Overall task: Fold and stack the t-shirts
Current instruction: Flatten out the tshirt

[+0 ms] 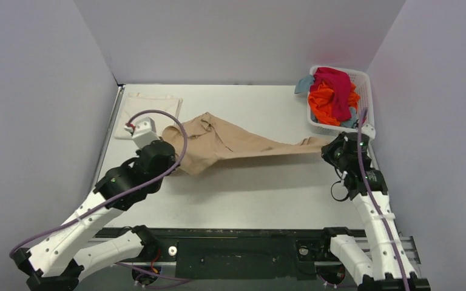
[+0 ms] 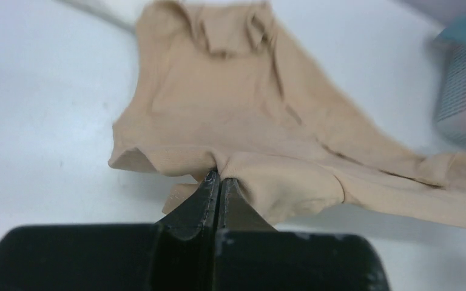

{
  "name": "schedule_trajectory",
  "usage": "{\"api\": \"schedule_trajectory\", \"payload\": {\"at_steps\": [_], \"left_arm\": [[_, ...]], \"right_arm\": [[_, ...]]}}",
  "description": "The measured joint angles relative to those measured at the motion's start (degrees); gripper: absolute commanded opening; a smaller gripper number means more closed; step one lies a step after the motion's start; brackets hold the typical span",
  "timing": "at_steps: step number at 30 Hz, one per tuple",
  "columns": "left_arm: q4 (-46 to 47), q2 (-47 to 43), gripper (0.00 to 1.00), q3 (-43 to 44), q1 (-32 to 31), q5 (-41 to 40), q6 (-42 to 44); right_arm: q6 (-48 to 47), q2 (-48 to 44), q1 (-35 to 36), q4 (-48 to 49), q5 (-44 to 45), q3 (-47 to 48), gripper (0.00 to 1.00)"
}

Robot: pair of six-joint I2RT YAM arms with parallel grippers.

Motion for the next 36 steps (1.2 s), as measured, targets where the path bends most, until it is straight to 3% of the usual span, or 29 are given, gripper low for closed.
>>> {"api": "schedule_trajectory", "payload": {"at_steps": [4, 8, 15, 25, 29, 36], "left_arm": [[4.2, -3.4, 0.0, 10.0, 0.0, -5.3, 7.9], [10.9, -6.9, 0.0, 18.2, 0.0, -5.7, 17.9], [15.2, -6.2, 0.0, 37.1, 0.0, 2.8, 30.0], [9.5, 2.5, 0.0, 67.1, 0.8, 17.7, 39.3], [7.4, 3.1, 0.0, 71.8, 3.1, 22.5, 40.2], [6.6, 1.8, 0.0, 72.6, 11.1, 29.5, 40.1]], "right_arm": [[-0.5, -6.2, 0.1, -3.8, 0.1, 12.4, 0.0], [-0.7, -8.6, 0.1, -7.4, -0.6, 24.8, 0.0], [-1.2, -8.8, 0.4, -13.4, -3.5, 44.3, 0.0], [-1.4, -8.8, 0.4, -17.9, -8.8, 61.1, 0.0], [-1.0, -8.8, 0.4, -19.6, -10.9, 65.5, 0.0], [0.0, -10.4, 0.4, -20.9, -12.1, 68.2, 0.0]]}}
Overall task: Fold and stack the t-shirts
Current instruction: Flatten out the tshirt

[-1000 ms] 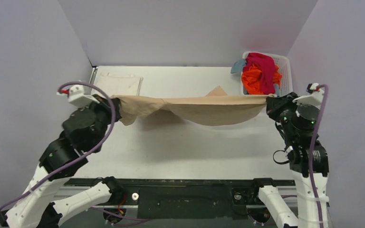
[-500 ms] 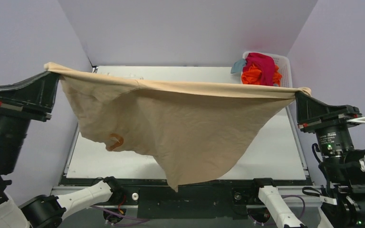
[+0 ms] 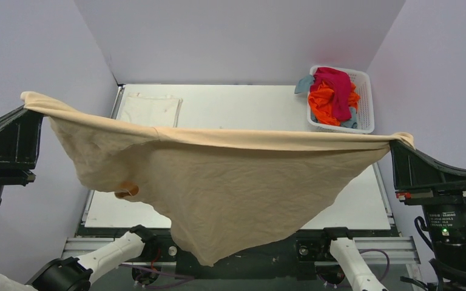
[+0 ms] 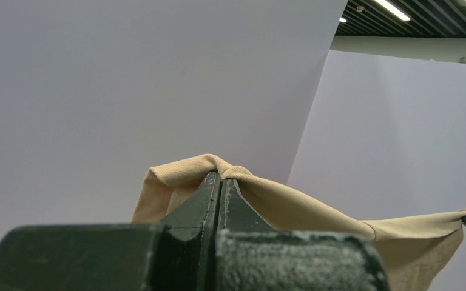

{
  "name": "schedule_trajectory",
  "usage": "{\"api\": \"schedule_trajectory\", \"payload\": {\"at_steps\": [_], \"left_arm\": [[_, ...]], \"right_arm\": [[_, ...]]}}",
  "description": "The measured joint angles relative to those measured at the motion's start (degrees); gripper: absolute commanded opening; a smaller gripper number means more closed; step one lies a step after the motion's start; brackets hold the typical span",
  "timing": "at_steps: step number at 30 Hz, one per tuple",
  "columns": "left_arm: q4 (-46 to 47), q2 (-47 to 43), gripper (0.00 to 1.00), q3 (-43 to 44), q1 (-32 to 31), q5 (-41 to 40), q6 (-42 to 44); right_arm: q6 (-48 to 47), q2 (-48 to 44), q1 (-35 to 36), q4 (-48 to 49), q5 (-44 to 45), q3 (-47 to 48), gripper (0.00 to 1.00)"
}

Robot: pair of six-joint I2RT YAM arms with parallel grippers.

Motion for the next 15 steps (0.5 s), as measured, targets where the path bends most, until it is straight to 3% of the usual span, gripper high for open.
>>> {"api": "schedule_trajectory", "payload": {"at_steps": [5, 15], "left_arm": [[-0.8, -0.9, 0.0, -1.0, 5.0, 2.7, -0.5], [-0.9, -6.6, 0.0, -13.2, 9.6, 3.7, -2.2]], "right_arm": [[1.3, -3.0, 0.0, -1.4, 0.0, -1.9, 0.0], [2.8, -10.0, 0.0, -4.4, 2.0, -11.1, 0.0]]}}
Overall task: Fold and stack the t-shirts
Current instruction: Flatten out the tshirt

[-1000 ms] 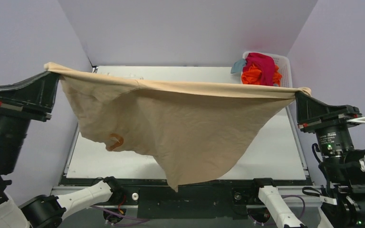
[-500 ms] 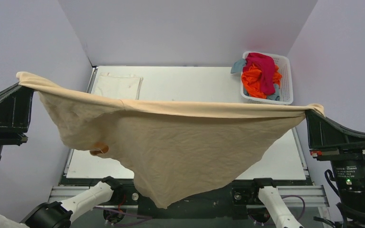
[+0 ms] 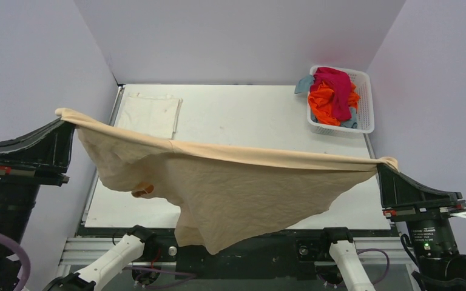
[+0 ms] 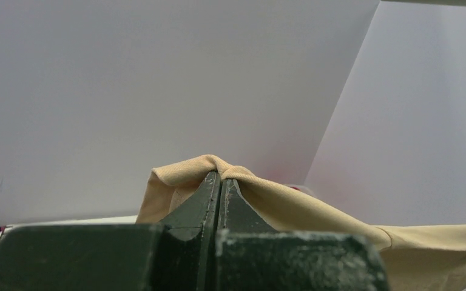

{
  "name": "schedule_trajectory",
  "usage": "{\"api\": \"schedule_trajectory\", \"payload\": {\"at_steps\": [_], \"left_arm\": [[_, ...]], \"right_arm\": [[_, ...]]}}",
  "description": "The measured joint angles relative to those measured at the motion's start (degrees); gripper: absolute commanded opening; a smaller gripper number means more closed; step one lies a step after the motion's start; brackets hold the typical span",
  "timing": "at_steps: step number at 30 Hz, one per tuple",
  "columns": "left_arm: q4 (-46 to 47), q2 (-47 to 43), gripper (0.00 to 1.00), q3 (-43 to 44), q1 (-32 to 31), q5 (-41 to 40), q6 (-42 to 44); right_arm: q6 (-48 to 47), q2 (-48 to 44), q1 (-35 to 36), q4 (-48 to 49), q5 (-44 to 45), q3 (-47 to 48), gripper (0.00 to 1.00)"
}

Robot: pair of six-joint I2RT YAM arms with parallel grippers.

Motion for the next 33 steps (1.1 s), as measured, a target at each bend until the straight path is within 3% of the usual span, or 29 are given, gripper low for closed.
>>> {"api": "schedule_trajectory", "payload": {"at_steps": [10, 16, 23, 33], "left_arm": [[5.5, -0.9, 0.0, -18.0, 0.3, -5.2, -1.6], [11.3, 6.5, 0.0, -29.3, 0.4, -12.3, -2.3], [18.5, 20.3, 0.0, -36.6, 2.3, -15.9, -2.0], [28.8, 36.8, 0.0, -39.1, 10.3, -8.1, -2.0]], "right_arm": [[-0.1, -0.5, 0.0, -1.1, 5.3, -12.1, 0.0], [-0.7, 4.3, 0.0, 2.9, 9.2, -21.7, 0.0], [-1.2, 16.0, 0.0, 11.4, 12.5, -32.9, 0.0], [-2.2, 40.0, 0.0, 26.1, 12.4, -35.6, 0.0]]}}
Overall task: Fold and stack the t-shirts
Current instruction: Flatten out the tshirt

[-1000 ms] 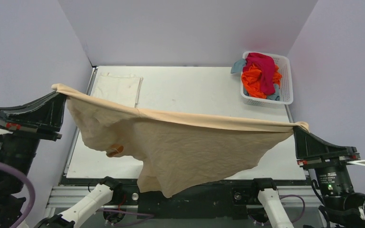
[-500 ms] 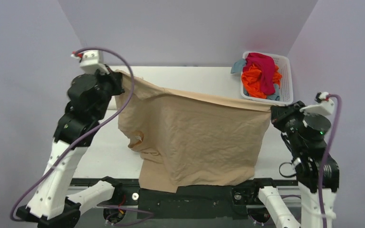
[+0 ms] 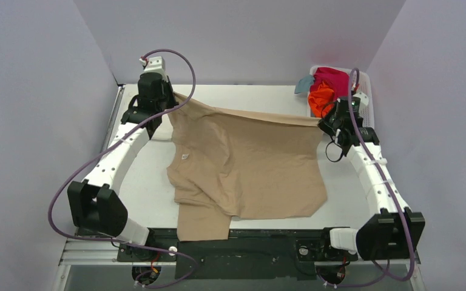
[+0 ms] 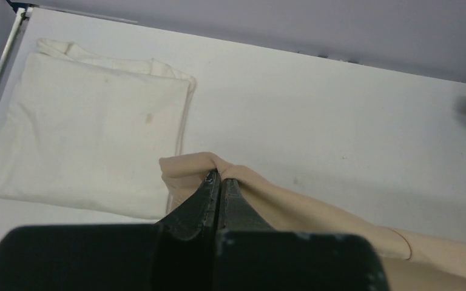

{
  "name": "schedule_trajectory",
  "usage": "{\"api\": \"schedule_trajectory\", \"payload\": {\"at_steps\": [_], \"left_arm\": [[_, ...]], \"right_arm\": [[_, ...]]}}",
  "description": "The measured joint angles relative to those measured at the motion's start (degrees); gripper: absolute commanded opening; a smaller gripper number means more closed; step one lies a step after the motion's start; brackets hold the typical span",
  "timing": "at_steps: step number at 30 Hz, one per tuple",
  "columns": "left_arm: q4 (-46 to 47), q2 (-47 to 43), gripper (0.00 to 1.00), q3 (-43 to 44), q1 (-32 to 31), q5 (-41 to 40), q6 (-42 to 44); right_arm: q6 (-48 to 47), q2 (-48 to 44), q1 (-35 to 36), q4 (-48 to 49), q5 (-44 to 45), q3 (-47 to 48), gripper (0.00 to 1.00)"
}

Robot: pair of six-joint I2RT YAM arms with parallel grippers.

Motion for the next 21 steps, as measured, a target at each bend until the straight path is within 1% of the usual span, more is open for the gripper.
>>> {"api": "schedule_trajectory", "payload": {"at_steps": [4, 7, 13, 17, 18, 19, 20, 21], "left_arm": [[4.2, 6.9, 0.0, 0.4, 1.7, 3.7, 0.3], [5.2, 12.5, 0.0, 2.5, 2.4, 5.2, 0.8], [6.5, 24.7, 0.0, 10.9, 2.8, 7.2, 2.0], [6.4, 32.7, 0.0, 18.1, 2.8, 8.2, 2.4], [6.3, 34.8, 0.02, 20.0, 2.8, 8.4, 2.5], [6.2, 36.3, 0.13, 21.6, 2.8, 8.4, 2.6], [5.6, 38.4, 0.21, 24.0, 2.8, 8.4, 2.7], [4.8, 40.8, 0.48, 27.1, 2.8, 8.4, 2.9]], "right_arm": [[0.0, 7.8, 0.0, 3.4, -0.2, 1.8, 0.0], [0.0, 14.0, 0.0, 6.3, -0.2, 4.6, 0.0], [0.0, 24.2, 0.1, 11.7, 0.3, 9.2, 0.0], [-0.9, 31.1, 1.1, 13.3, 2.8, 15.2, 0.0], [-1.3, 32.9, 1.4, 13.2, 4.0, 17.1, 0.0], [-1.7, 34.3, 1.7, 13.2, 5.0, 18.6, 0.0], [-2.1, 35.8, 2.3, 12.8, 6.3, 20.5, 0.04], [-2.5, 37.3, 2.8, 12.6, 7.7, 22.1, 0.11]]}}
